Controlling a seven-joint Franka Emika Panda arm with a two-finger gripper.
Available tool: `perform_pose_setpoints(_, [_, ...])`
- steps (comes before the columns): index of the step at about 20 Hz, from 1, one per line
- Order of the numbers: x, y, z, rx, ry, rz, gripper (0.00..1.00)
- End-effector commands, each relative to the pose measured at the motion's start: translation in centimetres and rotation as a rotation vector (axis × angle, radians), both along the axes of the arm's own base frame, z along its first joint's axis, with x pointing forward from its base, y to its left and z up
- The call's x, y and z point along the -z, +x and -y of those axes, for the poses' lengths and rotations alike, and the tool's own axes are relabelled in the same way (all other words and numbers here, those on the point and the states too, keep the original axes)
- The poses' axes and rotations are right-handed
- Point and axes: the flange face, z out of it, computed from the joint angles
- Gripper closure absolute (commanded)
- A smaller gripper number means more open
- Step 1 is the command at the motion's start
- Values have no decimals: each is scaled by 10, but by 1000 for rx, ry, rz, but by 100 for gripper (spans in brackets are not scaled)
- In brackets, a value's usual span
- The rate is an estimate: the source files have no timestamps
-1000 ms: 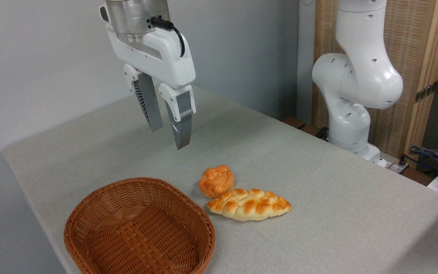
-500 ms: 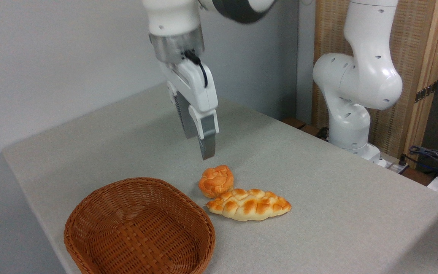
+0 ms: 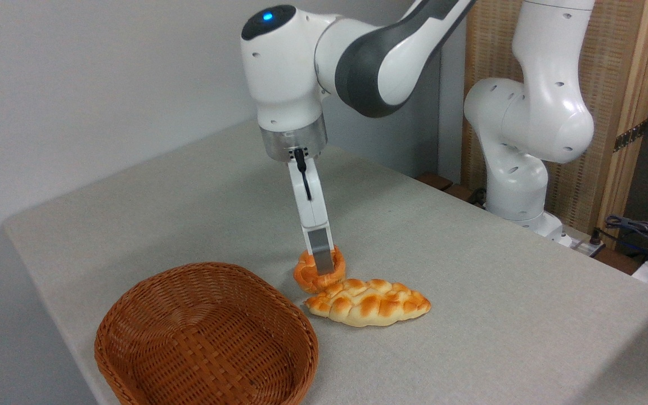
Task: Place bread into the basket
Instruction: 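Close the gripper on the round orange bun and lift it, then carry the bun over the wicker basket and lower it inside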
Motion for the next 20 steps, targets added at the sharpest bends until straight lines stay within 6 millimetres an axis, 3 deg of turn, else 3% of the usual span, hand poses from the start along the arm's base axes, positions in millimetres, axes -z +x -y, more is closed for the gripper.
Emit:
perform_pose_setpoints(1, [15, -1, 2, 35, -9, 35, 1])
perform_pose_setpoints(2, [14, 0, 2, 35, -10, 45, 8])
perform_pose_setpoints(4, [14, 0, 2, 35, -11, 45, 51])
perform_pose_setpoints(5, [14, 1, 2, 35, -12, 46, 66])
perform_pose_setpoints(6, [14, 1, 2, 36, -10, 45, 70])
perform_pose_setpoints(15, [13, 2, 2, 17, -15, 36, 72])
perform_pose_setpoints(17, [-1, 3, 1, 3, -20, 7, 72])
perform_pose_setpoints(20, [-53, 24, 2, -11, -4, -131, 72])
